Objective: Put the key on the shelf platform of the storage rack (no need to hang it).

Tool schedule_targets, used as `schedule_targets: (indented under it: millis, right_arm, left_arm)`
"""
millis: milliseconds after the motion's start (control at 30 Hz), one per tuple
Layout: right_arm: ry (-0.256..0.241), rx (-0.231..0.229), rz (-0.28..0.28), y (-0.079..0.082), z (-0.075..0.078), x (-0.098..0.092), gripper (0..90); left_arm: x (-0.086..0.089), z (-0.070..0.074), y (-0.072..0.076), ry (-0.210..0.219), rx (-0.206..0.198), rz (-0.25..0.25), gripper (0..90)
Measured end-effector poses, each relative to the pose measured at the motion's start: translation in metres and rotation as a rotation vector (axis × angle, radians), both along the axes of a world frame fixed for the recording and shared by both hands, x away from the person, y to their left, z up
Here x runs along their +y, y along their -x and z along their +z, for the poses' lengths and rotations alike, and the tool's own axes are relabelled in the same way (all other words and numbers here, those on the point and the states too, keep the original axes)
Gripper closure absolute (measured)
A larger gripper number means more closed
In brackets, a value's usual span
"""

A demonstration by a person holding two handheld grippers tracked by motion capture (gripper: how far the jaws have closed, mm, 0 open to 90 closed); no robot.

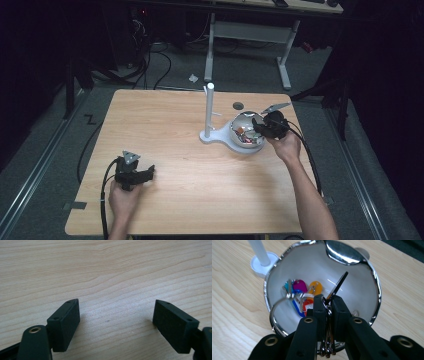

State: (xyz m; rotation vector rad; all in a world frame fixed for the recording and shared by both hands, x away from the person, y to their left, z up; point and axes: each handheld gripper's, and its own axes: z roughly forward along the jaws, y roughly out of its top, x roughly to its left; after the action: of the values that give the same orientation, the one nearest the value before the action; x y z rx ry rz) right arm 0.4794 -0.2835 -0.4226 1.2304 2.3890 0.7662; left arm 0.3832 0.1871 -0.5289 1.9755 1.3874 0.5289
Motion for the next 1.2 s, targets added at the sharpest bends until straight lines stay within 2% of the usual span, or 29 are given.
schedule_targets:
  millis: [200, 367, 567, 733, 867, 1067, 1133, 1200]
  right_arm:
    - [0.008, 0.02, -0.012, -0.009, -0.016, 0.008, 83.7]
    - [-0.003, 0.035, -0.026, -0.01, -0.021, 0.009, 83.2]
    - [-0.024, 0.045, -0.048, -0.011, -0.022, 0.007, 72.1]
    - [-0.078, 0.006, -0.066, -0.004, -0.016, 0.003, 65.5]
    - [-0.08, -0.021, -0.08, 0.003, -0.01, -0.004, 61.9]
    - [-0.122, -0.073, -0.104, 0.016, 0.008, -0.012, 58.0]
    - [-0.145, -0.111, -0.116, 0.022, 0.013, -0.015, 58.1]
    - [-0.178, -0.119, -0.135, 0.027, 0.016, -0.02, 58.1]
  left_arm:
    - [0.0, 0.0, 0.0, 0.001, 0.002, -0.001, 22.2]
    - [0.0, 0.0, 0.0, 0.002, 0.002, -0.001, 22.2]
    - [0.0, 0.0, 0.0, 0.002, 0.002, -0.001, 22.2]
    - [0.0, 0.0, 0.0, 0.002, 0.002, -0.001, 22.2]
    - [0.0, 0.0, 0.0, 0.0, 0.0, 0.0, 22.2]
    - [0.0, 0.0, 0.0, -0.001, 0.0, 0.0, 22.2]
    - [0.0, 0.0, 0.0, -0.002, -0.001, -0.001, 22.2]
    - [0.0, 0.0, 0.0, -0.004, -0.001, -0.001, 22.2]
